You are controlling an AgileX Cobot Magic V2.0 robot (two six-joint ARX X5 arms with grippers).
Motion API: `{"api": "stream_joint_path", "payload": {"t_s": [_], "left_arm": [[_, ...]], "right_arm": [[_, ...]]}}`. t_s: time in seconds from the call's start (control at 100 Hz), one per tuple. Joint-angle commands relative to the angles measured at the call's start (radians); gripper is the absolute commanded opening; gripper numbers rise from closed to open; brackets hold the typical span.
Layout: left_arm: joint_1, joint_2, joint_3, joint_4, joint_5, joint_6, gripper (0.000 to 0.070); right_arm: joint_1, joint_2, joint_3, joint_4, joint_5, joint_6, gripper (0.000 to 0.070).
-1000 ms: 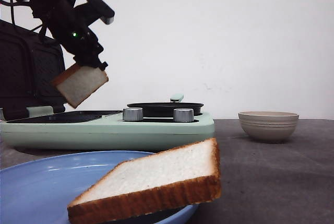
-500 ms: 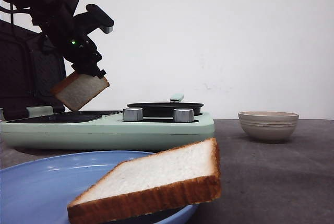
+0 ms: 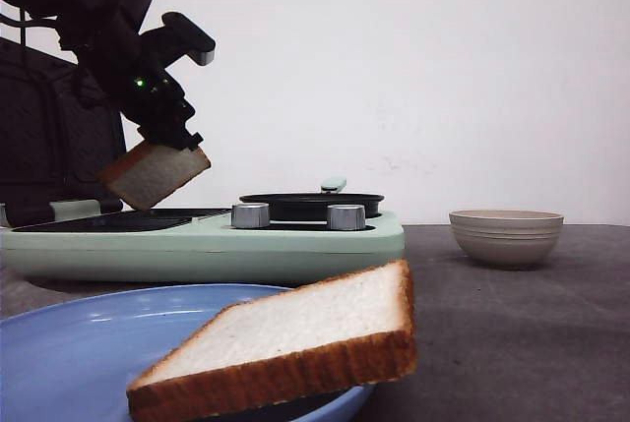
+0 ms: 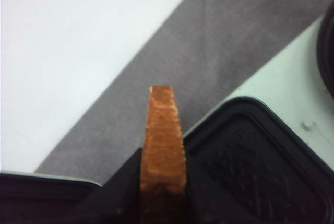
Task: Make breakfast with bread and shrimp
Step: 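Lower the bread into the farther sandwich-maker tray and open left gripper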
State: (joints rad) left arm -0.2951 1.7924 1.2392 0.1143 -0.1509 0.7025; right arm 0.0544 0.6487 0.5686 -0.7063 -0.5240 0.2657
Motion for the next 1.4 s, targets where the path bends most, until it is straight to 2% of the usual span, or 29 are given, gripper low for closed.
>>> {"api": "stream_joint_path", "payload": {"t_s": [0.0,0.08,0.14,0.19,0.29,0.48,0.56,1.07,1.391], "left_arm": [[0.000,0.026,0.023,-0.002,0.002,-0.025,0.0219],[0.000,0.026,0.023,-0.003,0.002,-0.041,0.0444],[0.000,0.026,0.023,-0.003,0.002,-0.041,0.0557],[0.000,0.026,0.023,-0.003,0.002,-0.041,0.0604],[0.000,0.026,0.023,-0.006,0.002,-0.042,0.0645],[0.000,0.026,0.023,-0.041,0.026,-0.041,0.0653],[0.000,0.026,0.023,-0.049,0.034,-0.041,0.0700],[-0.001,0.026,0.023,-0.076,0.050,-0.040,0.0700],[-0.006,0.026,0.023,-0.102,0.131,-0.050,0.0700]], "right_arm": [[0.003,0.003,0.016,0.011,-0.001,-0.011,0.0347],[0.003,0.003,0.016,0.011,-0.001,-0.011,0.0347],[0.003,0.003,0.016,0.011,-0.001,-0.011,0.0347],[0.003,0.003,0.016,0.011,-0.001,-0.011,0.0347],[0.003,0.003,0.016,0.011,0.000,-0.011,0.0347],[0.003,0.003,0.016,0.011,-0.001,-0.011,0.0347],[0.003,0.003,0.016,0.011,-0.001,-0.011,0.0347],[0.003,0.003,0.016,0.011,-0.001,-0.011,0.0347],[0.003,0.003,0.016,0.011,-0.001,-0.011,0.0347]]}}
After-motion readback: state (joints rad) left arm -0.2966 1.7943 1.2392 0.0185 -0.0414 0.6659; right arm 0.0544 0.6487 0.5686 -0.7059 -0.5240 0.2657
